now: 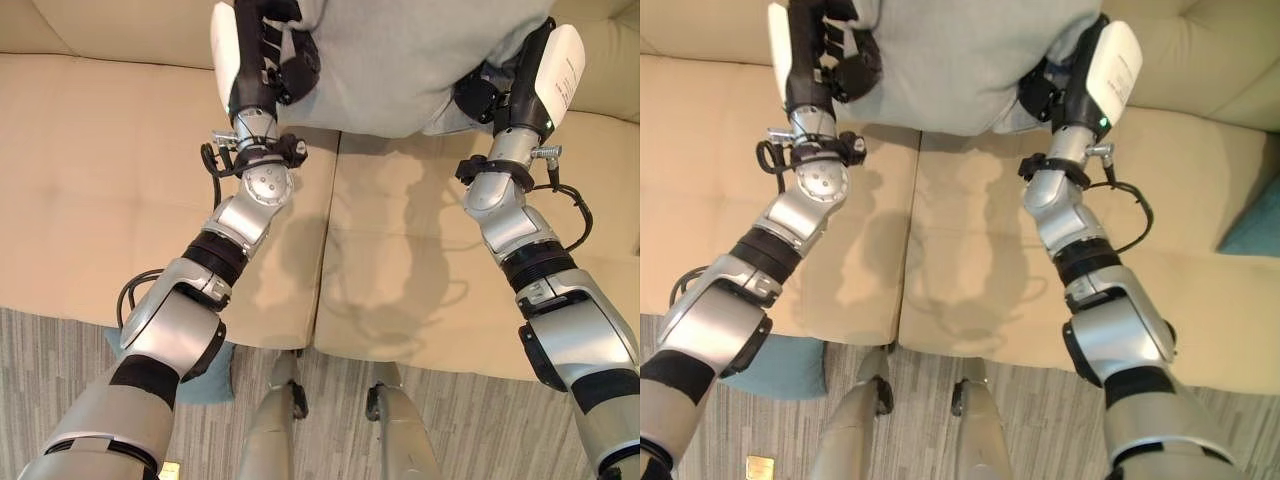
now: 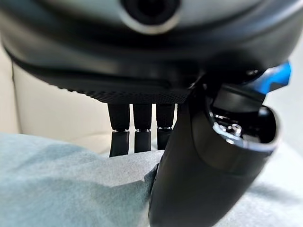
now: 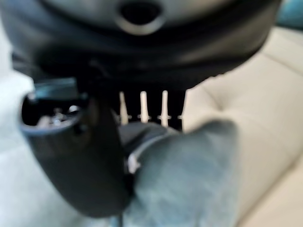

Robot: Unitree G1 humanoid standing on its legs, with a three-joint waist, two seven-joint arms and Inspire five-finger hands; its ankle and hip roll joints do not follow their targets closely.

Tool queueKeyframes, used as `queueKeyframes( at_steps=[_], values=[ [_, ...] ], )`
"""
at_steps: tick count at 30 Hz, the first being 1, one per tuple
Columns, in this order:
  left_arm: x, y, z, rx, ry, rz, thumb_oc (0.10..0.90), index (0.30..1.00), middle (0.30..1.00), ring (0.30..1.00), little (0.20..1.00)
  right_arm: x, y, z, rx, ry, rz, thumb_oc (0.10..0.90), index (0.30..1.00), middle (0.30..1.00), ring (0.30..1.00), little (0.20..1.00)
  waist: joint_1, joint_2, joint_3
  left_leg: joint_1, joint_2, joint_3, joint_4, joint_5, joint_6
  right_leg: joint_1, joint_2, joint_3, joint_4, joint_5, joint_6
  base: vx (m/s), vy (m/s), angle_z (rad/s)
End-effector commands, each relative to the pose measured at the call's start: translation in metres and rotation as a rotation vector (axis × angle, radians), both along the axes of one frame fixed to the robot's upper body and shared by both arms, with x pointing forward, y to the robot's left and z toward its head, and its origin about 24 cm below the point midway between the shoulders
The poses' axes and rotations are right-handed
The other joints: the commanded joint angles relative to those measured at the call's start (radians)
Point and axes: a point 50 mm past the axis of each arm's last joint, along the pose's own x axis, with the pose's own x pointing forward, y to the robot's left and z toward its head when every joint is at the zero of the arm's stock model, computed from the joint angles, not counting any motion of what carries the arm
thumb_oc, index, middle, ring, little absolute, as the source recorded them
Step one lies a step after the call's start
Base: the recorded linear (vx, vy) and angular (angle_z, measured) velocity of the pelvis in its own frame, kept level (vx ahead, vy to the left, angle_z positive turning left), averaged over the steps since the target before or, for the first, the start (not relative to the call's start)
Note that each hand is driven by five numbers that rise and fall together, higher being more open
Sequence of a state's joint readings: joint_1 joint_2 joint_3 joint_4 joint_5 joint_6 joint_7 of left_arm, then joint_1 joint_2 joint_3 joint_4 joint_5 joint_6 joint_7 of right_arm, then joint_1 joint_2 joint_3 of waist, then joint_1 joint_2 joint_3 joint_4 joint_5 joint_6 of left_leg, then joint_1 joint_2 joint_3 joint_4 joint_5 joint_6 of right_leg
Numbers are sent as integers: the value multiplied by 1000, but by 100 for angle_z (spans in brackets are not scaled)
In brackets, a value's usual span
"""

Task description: Pick up all the scattered cushions and arrange them neatly on the sofa.

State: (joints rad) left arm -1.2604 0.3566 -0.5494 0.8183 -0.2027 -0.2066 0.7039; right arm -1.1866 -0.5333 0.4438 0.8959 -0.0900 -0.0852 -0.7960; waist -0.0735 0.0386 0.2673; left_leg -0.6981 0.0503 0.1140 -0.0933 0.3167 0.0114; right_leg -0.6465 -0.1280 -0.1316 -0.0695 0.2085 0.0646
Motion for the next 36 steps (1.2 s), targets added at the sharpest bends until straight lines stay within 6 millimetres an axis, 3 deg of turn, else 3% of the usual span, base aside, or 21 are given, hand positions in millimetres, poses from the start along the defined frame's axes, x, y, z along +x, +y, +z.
queueKeyframes(
  at_steps=[1, 2, 3, 9, 14, 19, 21, 23, 25, 27, 28, 29, 30, 32, 34, 35, 36],
  values=[
    [-27, -58, 76, 108, -264, -203, 400, 300, 300, 300, 300, -13, 51, 83, -40, -261, 174, 400, 300, 300, 300, 300, -22, -7, -14, 42, -15, -9, 6, -171, -100, -24, 16, 7, -18, -47, 114, -88, -45, -25],
    [-18, -57, 73, 117, -200, -179, 706, 759, 759, 759, 759, -4, 51, 77, -2, -168, 190, 695, 742, 742, 742, 742, -28, -15, -4, 11, -14, -14, 6, -161, -103, -53, 17, 6, -18, -37, 117, -60, -32, 9],
    [-18, -57, 74, 117, -200, -179, 800, 900, 900, 900, 900, -4, 52, 77, -2, -168, 190, 800, 900, 900, 900, 900, -28, -14, -5, 10, -14, -14, 6, -161, -103, -54, 17, 6, -18, -37, 117, -80, -40, 34],
    [-14, -50, 66, 105, -164, -178, 800, 900, 900, 900, 900, 2, 62, 59, 15, -88, 252, 800, 900, 900, 900, 900, -34, -19, -1, -23, -14, -19, 6, -151, -106, -89, 21, 3, -18, -29, 118, -31, -17, 5],
    [-11, -43, 43, 88, -119, -186, 800, 900, 900, 900, 900, 4, 62, 35, 19, -34, 286, 800, 900, 900, 900, 900, -35, -20, -7, -14, -13, -20, 6, -151, -108, -81, 20, 0, -18, -30, 115, -19, -4, -5],
    [-13, -35, 15, 14, -74, -233, 800, 900, 900, 900, 900, 2, 48, 4, 30, 23, 284, 800, 900, 900, 900, 900, -33, -26, -16, 19, -13, -20, 6, -159, -113, -45, 16, -8, -18, -37, 113, -3, -12, 4],
    [-15, -18, -10, -46, -33, -234, 800, 900, 900, 900, 900, -4, 25, -19, 55, 44, 245, 800, 900, 900, 900, 900, -29, -33, -23, 59, -9, -19, 6, -166, -116, 0, 11, -19, -18, -46, 114, 9, -16, 0],
    [-15, -11, -18, -56, -21, -225, 800, 900, 900, 900, 900, -8, 17, -26, 67, 44, 232, 800, 900, 900, 900, 900, -28, -36, -26, 73, -9, -19, 6, -170, -117, 16, 11, -23, -18, -49, 113, 0, 0, 0],
    [-20, 20, -39, -82, 2, -171, 800, 900, 900, 900, 900, -21, -11, -50, 78, 67, 181, 800, 900, 900, 900, 900, -27, -43, -37, 123, -4, -18, 6, -180, -119, 69, 10, -33, -18, -61, 112, 35, -20, 3],
    [-22, 31, -49, -103, 20, -154, 800, 900, 900, 900, 900, -27, -23, -61, 78, 90, 159, 800, 900, 900, 900, 900, -24, -46, -42, 143, -3, -18, 6, -185, -119, 92, 8, -38, -18, -66, 112, 51, -23, 6],
    [-29, 53, -67, -129, 45, -115, 800, 900, 900, 900, 900, -39, -47, -84, 85, 145, 108, 800, 900, 900, 900, 900, -21, -51, -49, 178, 0, -17, 6, -191, -120, 132, 8, -46, -18, -74, 112, 61, -27, 8],
    [-29, 53, -68, -128, 48, -115, 800, 900, 900, 900, 900, -40, -47, -85, 85, 147, 107, 800, 900, 900, 900, 900, -21, -51, -50, 181, 0, -17, 6, -192, -120, 135, 8, -46, -18, -75, 112, 91, -29, 10],
    [-39, 77, -90, -166, 90, -81, 800, 900, 900, 900, 900, -57, -69, -114, 117, 218, 71, 800, 900, 900, 900, 900, -18, -55, -60, 222, 7, -18, 6, -199, -120, 176, 6, -57, -18, -83, 110, 50, -11, 9],
    [-45, 87, -103, -189, 119, -61, 800, 900, 900, 900, 900, -66, -75, -127, 134, 254, 61, 800, 900, 900, 900, 900, -16, -59, -64, 246, 10, -16, 6, -204, -120, 202, 6, -59, -18, -88, 109, 68, -18, 5],
    [-67, 111, -145, -284, 214, -25, 800, 900, 900, 900, 900, -94, -93, -166, 179, 370, 25, 800, 900, 900, 900, 900, -12, -68, -86, 304, 17, -10, 6, -216, -118, 266, 6, -70, -18, -106, 106, 116, -20, 1],
    [-68, 111, -146, -284, 217, -25, 800, 900, 900, 900, 900, -95, -93, -167, 180, 373, 24, 800, 900, 900, 900, 900, -11, -68, -86, 307, 17, -10, 6, -217, -118, 269, 6, -70, -18, -106, 107, 137, -14, 3],
    [-81, 127, -167, -298, 275, 11, 800, 900, 900, 900, 900, -110, -103, -183, 191, 429, 3, 800, 900, 900, 900, 900, -9, -72, -100, 341, 18, -8, 6, -224, -115, 304, 9, -74, -18, -117, 105, 67, -7, 6]
  ],
)
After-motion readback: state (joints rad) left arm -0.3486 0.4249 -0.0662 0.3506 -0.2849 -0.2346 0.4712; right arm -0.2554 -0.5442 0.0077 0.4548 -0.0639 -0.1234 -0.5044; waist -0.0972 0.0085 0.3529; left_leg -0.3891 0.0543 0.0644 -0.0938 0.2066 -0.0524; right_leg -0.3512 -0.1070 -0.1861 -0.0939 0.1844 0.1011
